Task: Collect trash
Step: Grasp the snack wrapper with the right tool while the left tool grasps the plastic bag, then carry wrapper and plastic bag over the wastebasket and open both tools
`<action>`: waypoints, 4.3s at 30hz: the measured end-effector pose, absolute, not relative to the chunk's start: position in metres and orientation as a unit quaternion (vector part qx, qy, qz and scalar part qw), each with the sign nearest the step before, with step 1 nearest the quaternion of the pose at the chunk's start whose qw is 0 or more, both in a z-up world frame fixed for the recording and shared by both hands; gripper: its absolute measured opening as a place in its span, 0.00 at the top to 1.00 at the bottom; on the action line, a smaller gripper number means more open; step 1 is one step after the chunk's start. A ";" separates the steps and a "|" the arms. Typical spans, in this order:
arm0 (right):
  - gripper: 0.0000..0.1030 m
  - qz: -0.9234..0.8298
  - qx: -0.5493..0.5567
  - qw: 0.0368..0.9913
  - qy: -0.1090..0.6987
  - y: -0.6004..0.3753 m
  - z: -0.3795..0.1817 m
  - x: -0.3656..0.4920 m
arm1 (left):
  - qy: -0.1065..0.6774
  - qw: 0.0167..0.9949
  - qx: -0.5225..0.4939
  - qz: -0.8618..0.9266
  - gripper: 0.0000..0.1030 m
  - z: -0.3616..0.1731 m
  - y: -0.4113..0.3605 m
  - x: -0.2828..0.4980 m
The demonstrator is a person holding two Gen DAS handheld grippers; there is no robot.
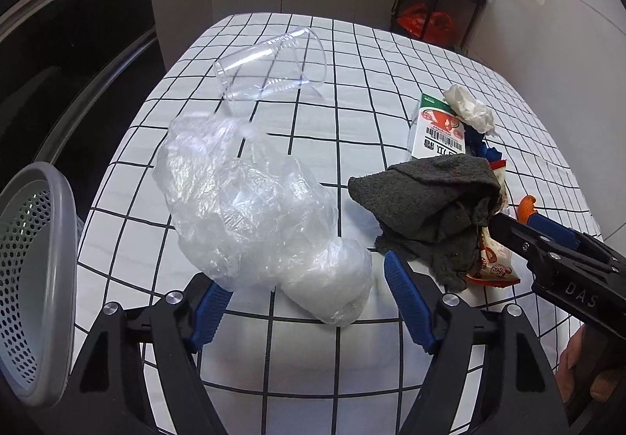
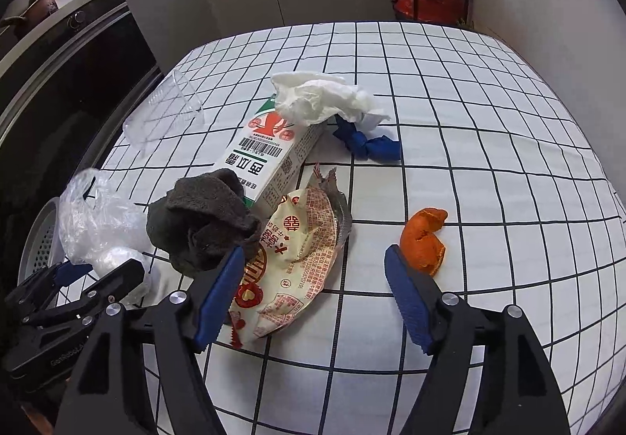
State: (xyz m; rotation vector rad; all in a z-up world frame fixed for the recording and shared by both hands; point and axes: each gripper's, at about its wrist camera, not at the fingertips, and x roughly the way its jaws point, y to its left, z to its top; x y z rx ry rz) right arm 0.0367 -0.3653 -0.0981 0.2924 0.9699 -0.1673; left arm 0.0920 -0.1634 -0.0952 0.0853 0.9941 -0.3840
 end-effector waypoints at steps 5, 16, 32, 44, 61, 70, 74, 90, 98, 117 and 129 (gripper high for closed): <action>0.31 -0.085 0.148 0.863 0.476 -0.371 -0.095 0.029 | 0.476 0.859 0.043 -0.184 0.28 -0.097 -0.156 0.093; 0.31 -0.079 0.165 0.856 0.483 -0.367 -0.108 0.039 | 0.464 0.866 0.045 -0.178 0.28 -0.091 -0.149 0.091; 0.98 -0.051 0.144 0.857 0.493 -0.348 -0.112 0.051 | 0.453 0.871 0.049 -0.184 0.25 -0.084 -0.147 0.086; 0.99 -0.079 0.154 0.880 0.442 -0.375 -0.084 0.018 | 0.454 0.870 0.042 -0.186 0.20 -0.082 -0.138 0.086; 0.99 -0.077 0.168 0.885 0.427 -0.387 -0.074 0.003 | 0.463 0.868 0.026 -0.178 0.13 -0.086 -0.134 0.097; 0.99 -0.067 0.167 0.885 0.430 -0.383 -0.074 0.003 | 0.489 0.852 0.011 -0.186 0.46 -0.103 -0.144 0.108; 0.99 -0.061 0.162 0.887 0.429 -0.377 -0.072 0.003 | 0.480 0.855 0.015 -0.194 0.57 -0.097 -0.143 0.103; 0.99 0.011 0.138 0.909 0.392 -0.295 -0.026 0.005 | 0.404 0.902 0.038 -0.145 0.57 -0.026 -0.061 0.067; 0.99 0.096 0.111 0.909 0.390 -0.193 -0.014 0.041 | 0.408 0.911 0.048 -0.047 0.57 -0.026 0.040 0.076; 0.99 0.175 0.034 0.882 0.436 -0.039 -0.053 0.123 | 0.435 0.900 0.004 0.030 0.57 -0.054 0.131 0.107; 0.99 0.175 0.025 0.857 0.484 -0.018 -0.093 0.139 | 0.502 0.864 -0.010 0.027 0.54 -0.086 0.147 0.128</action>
